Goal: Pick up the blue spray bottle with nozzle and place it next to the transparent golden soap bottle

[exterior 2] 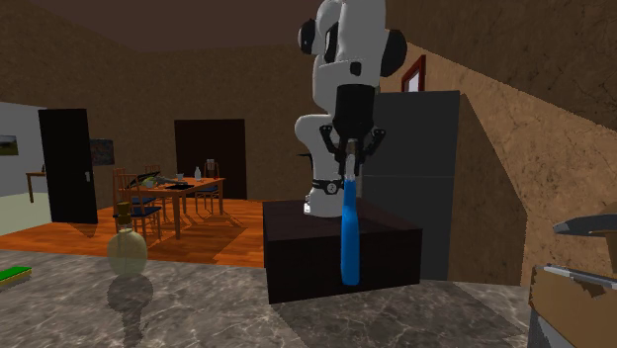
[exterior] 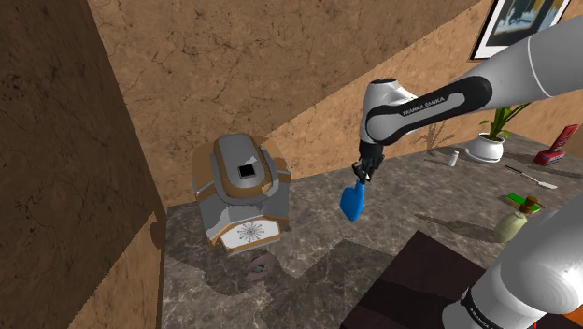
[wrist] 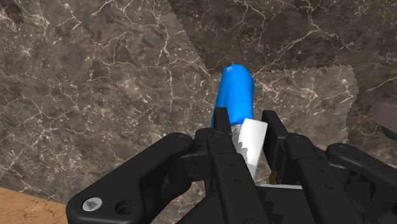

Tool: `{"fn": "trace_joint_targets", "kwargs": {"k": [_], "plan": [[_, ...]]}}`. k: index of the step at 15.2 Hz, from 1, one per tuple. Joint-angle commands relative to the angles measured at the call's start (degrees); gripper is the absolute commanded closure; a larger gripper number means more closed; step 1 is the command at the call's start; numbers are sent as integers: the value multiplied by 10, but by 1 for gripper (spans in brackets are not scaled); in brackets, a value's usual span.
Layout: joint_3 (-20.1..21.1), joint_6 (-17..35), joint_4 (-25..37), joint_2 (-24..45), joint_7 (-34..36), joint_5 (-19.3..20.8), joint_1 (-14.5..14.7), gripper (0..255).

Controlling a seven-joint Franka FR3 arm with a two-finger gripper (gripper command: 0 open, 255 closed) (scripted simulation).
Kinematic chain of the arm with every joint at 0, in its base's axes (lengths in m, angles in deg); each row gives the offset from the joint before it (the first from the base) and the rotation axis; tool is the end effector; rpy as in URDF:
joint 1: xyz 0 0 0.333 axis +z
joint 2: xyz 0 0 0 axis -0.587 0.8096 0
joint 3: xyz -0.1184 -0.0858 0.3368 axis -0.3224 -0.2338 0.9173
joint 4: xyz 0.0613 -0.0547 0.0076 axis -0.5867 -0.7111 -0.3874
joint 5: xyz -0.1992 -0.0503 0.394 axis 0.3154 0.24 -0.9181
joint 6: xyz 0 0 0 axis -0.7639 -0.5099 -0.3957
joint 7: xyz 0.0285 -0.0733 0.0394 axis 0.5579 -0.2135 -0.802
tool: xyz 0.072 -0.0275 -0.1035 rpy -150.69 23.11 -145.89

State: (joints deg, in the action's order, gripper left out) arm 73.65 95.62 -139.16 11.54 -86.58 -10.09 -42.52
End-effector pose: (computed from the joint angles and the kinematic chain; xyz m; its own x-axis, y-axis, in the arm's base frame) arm 0.4775 -0.0852 0.3757 0.9864 -0.1622 -0.0260 -0.1602 -0.9850 0.0643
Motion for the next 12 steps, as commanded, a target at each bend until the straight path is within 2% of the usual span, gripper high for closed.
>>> {"fn": "trace_joint_targets", "kwargs": {"k": [1,12], "plan": [[1,-17,8,-8,0,-1,1,255],[2,-106,62,-45,-6,-4,2,255]]}}
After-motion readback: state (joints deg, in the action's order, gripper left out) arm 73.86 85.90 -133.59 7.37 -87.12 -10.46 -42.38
